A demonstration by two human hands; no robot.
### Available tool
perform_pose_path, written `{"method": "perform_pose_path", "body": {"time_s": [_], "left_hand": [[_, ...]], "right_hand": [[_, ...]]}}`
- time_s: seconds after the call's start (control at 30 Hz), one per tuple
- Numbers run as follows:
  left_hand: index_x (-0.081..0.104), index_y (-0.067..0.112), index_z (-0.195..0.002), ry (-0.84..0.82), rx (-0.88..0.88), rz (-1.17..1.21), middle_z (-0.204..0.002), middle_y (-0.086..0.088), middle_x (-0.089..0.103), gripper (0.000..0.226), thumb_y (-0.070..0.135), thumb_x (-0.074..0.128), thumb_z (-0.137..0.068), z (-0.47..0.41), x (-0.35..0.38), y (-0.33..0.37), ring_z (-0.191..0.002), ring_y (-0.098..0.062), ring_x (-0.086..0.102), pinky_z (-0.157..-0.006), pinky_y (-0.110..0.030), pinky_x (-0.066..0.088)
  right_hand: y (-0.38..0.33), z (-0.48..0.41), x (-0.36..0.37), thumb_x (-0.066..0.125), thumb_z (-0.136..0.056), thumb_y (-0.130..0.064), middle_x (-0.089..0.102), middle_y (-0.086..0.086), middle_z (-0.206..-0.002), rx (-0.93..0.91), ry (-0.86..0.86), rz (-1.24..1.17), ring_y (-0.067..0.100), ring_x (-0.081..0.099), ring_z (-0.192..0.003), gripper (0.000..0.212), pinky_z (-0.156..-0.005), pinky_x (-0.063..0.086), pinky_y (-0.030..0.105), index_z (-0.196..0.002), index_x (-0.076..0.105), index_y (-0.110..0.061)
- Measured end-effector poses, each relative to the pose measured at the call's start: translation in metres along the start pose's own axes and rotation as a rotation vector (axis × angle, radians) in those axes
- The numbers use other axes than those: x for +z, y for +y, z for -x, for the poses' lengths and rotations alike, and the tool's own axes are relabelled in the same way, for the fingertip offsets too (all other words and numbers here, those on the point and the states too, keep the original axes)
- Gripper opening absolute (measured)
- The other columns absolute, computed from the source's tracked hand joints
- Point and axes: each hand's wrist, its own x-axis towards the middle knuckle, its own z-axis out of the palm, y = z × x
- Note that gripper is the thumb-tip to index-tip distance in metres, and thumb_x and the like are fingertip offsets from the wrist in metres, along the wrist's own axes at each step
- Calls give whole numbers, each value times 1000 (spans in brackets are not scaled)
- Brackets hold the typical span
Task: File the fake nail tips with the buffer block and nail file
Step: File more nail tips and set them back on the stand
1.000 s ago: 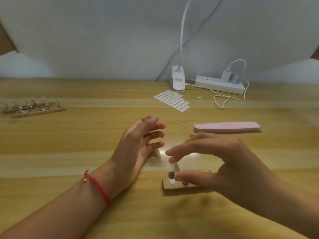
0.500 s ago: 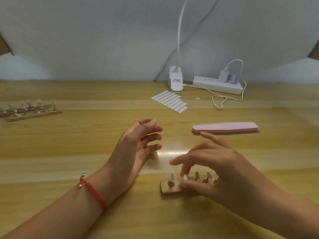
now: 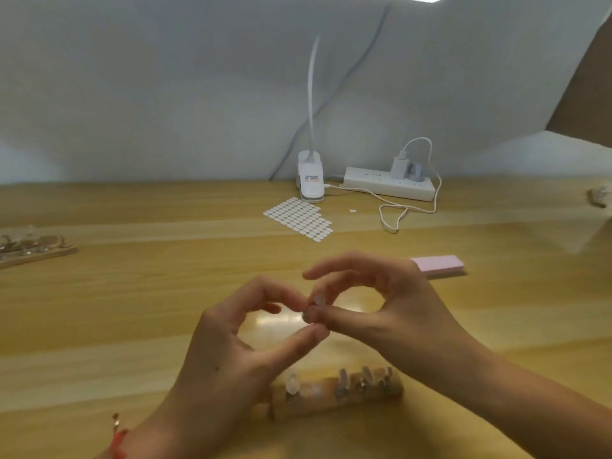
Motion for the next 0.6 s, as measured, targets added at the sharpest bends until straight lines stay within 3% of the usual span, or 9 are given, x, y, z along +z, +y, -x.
{"method": "perform_pose_path", "body": {"time_s": [0.1, 0.2, 0.27, 0.33, 0.37, 0.5, 0.6], "left_hand": [[71, 35, -79, 59, -37, 19, -80, 12, 72, 32, 56, 76, -55, -5, 1, -2, -83, -6, 64, -78, -21, 50], [74, 38, -86, 77, -125, 100, -82, 11, 75, 38, 44, 89, -51, -9, 0, -5, -79, -4, 67, -73, -9, 49], [76, 38, -87, 88, -197, 215, -85, 9, 76, 35, 38, 83, -52, -11, 1, -8, -82, -5, 70, -71, -6, 48], [78, 35, -83, 90, -260, 314, -87, 8, 76, 28, 36, 76, -55, -14, 1, -11, -85, -3, 70, -68, -4, 46], [79, 33, -82, 90, -282, 344, -88, 8, 76, 27, 35, 75, -56, -15, 1, -11, -85, -1, 70, -67, -3, 46], [79, 33, -79, 107, -346, 383, -85, 7, 76, 27, 35, 74, -53, -17, 0, -10, -76, 5, 68, -64, -3, 45], [79, 32, -82, 85, -372, 399, -82, 2, 76, 30, 41, 72, -55, -18, -2, -12, -68, 1, 65, -63, -7, 48]], "right_hand": [[5, -8, -4, 85, -74, -23, 75, -11, -88, 20, -85, -91, 6, 70, -89, 25, -88, 50, 16, -96, 74, -30], [16, -14, -25, 80, -75, -43, 67, -20, -117, 33, -194, -19, 3, 64, -108, 38, -98, 51, 23, -112, 69, -43], [34, -17, -44, 71, -86, -40, 52, -21, -137, -11, -227, 466, 1, 51, -126, 44, -108, 44, 29, -128, 58, -47], [50, -19, -57, 58, -98, -22, 38, -16, -151, 6, -316, 987, 7, 32, -138, 55, -118, 26, 31, -144, 40, -46], [55, -18, -60, 51, -100, -15, 38, -16, -151, 60, -331, 1012, 8, 31, -138, 56, -116, 24, 29, -146, 39, -44], [57, -18, -61, 56, -98, -12, 58, -9, -133, 13, -269, 893, 12, 56, -116, 46, -99, 48, 31, -137, 53, -37], [49, -20, -58, 63, -93, -6, 65, -11, -120, -55, -12, 606, 6, 62, -108, 54, -95, 52, 26, -135, 48, -37]]}}
